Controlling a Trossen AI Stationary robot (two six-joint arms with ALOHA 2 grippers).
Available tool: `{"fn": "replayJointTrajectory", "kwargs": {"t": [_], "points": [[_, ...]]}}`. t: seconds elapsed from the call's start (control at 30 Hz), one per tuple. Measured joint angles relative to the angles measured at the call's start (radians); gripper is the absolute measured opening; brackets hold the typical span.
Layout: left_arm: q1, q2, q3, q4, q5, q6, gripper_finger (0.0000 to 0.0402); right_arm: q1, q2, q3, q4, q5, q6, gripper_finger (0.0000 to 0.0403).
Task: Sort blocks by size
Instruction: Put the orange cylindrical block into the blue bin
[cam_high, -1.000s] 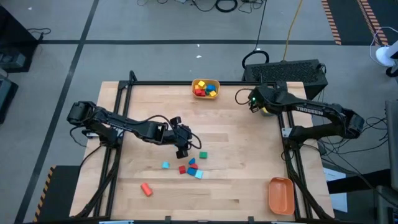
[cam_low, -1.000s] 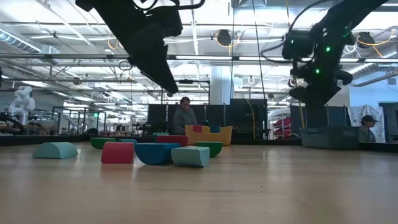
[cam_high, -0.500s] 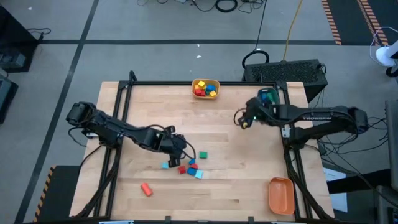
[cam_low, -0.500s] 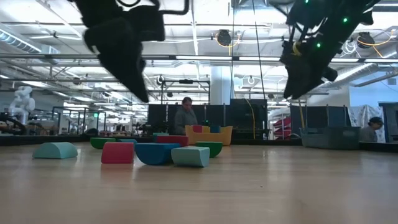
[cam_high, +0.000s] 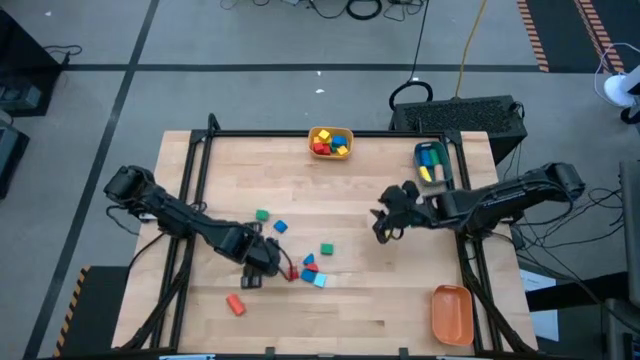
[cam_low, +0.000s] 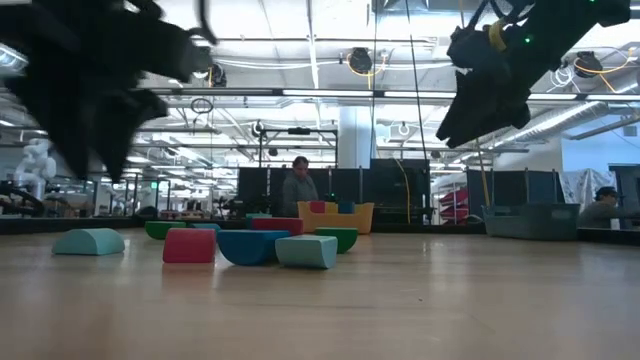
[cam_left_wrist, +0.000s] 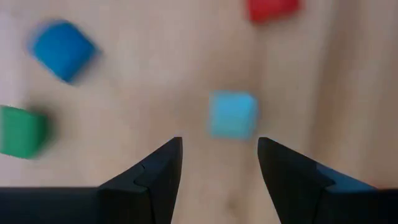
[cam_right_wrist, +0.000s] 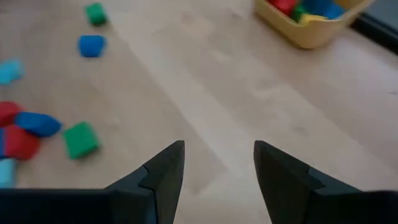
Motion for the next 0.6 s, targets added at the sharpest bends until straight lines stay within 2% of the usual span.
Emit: {"fn": "replayJointTrajectory", "kwargs": {"t": [0.27, 0.33, 0.53, 0.6], "points": [[-0.06, 0.0, 0.0, -0.029, 0.338, -0.279, 0.021, 0.097, 0.108, 0.0, 0.111, -0.001, 0.047, 0.0178], [-0.077, 0.0, 0.0, -0.028, 0.363, -0.331, 0.021, 0.114, 0.135, 0.0, 0.137, -0.001, 0.051, 0.0178], [-0.125, 0.0, 0.0, -0.024, 0.356, -0.566, 0.021, 0.156, 0.214, 0.0, 0.221, 0.0, 0.04, 0.0178], [-0.138, 0.0, 0.0, -0.023, 0.356, -0.578, 0.021, 0.167, 0.234, 0.0, 0.24, 0.001, 0.029, 0.0178]]}}
